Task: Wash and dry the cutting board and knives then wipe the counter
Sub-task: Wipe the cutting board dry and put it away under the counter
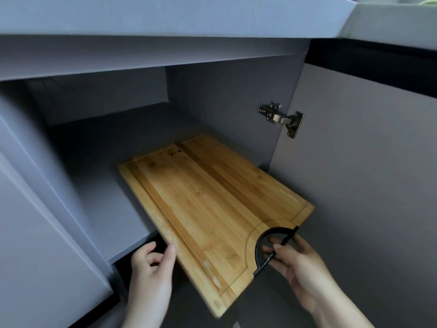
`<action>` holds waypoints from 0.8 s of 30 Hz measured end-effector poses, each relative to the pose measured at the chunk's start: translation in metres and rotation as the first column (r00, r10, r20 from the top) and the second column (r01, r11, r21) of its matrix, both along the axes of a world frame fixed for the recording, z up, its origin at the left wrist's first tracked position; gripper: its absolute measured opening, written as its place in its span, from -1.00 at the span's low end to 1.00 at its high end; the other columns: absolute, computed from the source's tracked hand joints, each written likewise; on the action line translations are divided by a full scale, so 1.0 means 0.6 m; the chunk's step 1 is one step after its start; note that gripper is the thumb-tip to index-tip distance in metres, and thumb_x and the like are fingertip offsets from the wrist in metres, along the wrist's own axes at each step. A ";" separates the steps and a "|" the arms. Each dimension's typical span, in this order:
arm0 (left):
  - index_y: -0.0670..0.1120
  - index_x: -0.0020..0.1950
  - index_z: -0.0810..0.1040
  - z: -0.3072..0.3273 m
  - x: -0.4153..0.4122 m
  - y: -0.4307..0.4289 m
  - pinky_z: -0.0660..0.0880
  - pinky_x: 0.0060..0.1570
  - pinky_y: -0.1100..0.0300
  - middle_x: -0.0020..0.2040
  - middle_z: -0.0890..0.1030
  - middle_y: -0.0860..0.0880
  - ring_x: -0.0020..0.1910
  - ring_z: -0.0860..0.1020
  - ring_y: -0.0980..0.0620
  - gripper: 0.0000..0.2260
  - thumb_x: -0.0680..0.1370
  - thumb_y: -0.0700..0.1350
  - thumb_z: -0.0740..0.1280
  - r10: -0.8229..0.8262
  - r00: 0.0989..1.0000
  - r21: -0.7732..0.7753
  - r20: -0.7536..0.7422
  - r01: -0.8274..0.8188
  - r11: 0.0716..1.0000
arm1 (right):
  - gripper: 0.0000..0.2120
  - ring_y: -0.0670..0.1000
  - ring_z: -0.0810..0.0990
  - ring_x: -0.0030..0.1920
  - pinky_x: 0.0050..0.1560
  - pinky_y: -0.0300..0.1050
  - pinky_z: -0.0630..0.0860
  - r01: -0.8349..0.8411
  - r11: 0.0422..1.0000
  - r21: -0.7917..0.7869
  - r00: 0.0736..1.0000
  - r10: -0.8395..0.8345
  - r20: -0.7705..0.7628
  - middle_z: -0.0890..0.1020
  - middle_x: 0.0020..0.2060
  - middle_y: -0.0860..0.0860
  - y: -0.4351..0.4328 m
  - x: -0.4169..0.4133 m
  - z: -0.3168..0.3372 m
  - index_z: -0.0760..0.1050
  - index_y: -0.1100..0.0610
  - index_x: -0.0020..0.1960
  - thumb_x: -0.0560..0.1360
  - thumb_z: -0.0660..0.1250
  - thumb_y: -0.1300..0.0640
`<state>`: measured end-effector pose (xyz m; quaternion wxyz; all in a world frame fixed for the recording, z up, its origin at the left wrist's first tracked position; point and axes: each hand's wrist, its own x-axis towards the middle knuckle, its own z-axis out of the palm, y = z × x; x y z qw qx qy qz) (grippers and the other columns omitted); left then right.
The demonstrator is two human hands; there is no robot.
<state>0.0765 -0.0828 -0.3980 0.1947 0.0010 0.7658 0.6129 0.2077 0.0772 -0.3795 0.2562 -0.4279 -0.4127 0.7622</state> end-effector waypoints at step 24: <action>0.05 0.50 -0.26 0.041 -0.097 0.048 -0.27 0.44 0.11 0.53 -0.23 0.02 0.50 -0.24 0.05 -0.46 0.60 0.16 -0.13 -0.884 0.404 -0.941 -0.233 0.137 0.311 | -0.48 0.13 0.01 0.51 0.50 -0.01 -0.04 -0.704 0.452 0.548 0.592 -0.053 0.804 0.10 0.50 0.13 0.124 -0.241 0.025 0.09 0.14 0.49 0.60 0.07 -0.02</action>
